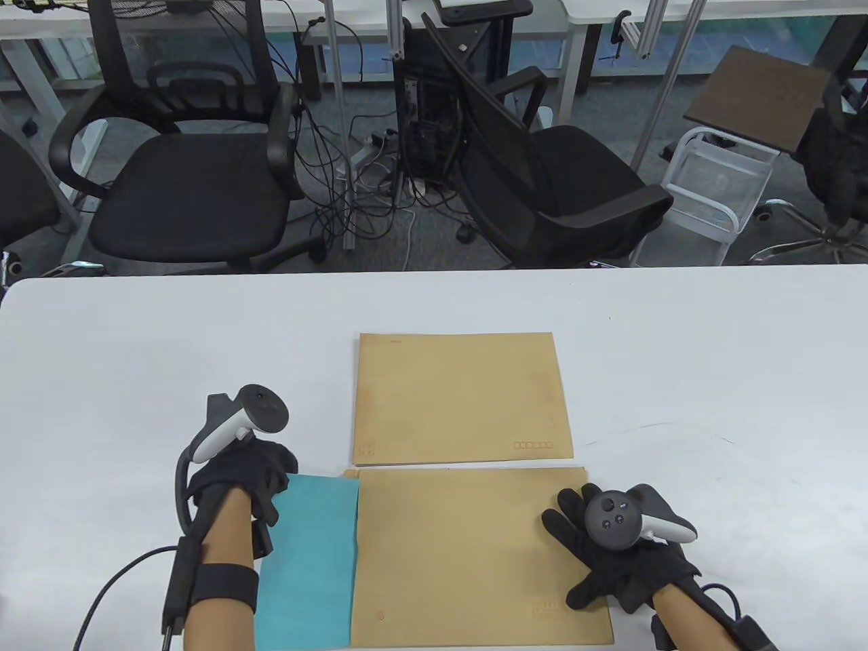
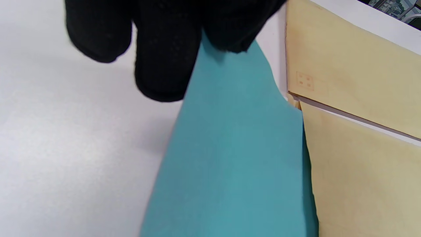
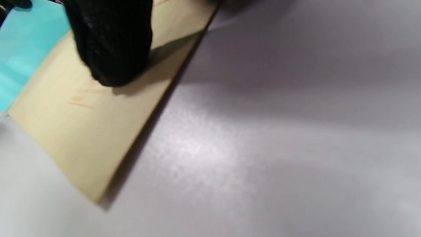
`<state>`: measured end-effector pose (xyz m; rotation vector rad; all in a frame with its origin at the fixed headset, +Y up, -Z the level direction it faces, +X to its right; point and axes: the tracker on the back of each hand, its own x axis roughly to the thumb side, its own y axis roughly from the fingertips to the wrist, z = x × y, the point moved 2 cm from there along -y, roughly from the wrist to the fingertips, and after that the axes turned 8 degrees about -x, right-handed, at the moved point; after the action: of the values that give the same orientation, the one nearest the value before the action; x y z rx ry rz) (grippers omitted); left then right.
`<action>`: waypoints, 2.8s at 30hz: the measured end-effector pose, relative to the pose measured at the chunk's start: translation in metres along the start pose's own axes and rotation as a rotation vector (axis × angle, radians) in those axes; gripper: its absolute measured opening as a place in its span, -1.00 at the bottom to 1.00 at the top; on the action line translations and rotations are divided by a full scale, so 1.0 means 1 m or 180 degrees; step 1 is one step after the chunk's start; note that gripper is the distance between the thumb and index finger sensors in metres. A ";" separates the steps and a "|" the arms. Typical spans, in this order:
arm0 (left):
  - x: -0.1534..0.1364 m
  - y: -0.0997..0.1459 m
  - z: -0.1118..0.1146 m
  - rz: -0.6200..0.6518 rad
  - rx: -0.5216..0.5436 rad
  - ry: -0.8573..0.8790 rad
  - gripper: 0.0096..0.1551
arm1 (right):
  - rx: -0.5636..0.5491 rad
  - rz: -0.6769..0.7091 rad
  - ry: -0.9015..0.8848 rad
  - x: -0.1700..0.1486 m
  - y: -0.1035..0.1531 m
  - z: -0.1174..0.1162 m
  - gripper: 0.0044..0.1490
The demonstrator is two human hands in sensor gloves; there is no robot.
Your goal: Stuff flat paper into A4 envelope
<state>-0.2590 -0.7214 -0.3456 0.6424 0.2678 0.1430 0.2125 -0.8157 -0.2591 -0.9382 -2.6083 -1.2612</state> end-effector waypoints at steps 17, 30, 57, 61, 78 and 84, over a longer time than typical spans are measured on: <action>0.003 -0.005 0.006 0.0283 0.0155 0.0173 -0.48 | 0.0007 0.0001 -0.0003 -0.001 0.000 0.000 0.40; 0.012 -0.010 0.011 0.0409 0.0153 0.0209 -0.46 | 0.0007 0.0003 -0.0007 -0.001 0.000 0.000 0.40; 0.011 -0.022 0.025 0.0568 0.0598 0.0452 -0.34 | 0.0002 -0.0007 -0.0017 -0.001 0.000 0.000 0.40; 0.014 -0.024 0.028 0.0592 0.0679 0.0335 -0.34 | 0.0003 -0.0008 -0.0016 -0.001 0.000 0.000 0.40; 0.027 -0.033 0.038 0.0501 0.0808 0.0316 -0.38 | 0.0003 -0.0003 -0.0022 -0.001 0.000 0.001 0.39; 0.030 -0.033 0.039 0.0529 0.0925 0.0292 -0.36 | 0.0002 -0.0001 -0.0021 -0.001 0.000 0.001 0.39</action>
<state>-0.2172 -0.7637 -0.3414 0.9486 0.3266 0.2972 0.2135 -0.8159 -0.2600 -0.9436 -2.6137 -1.2594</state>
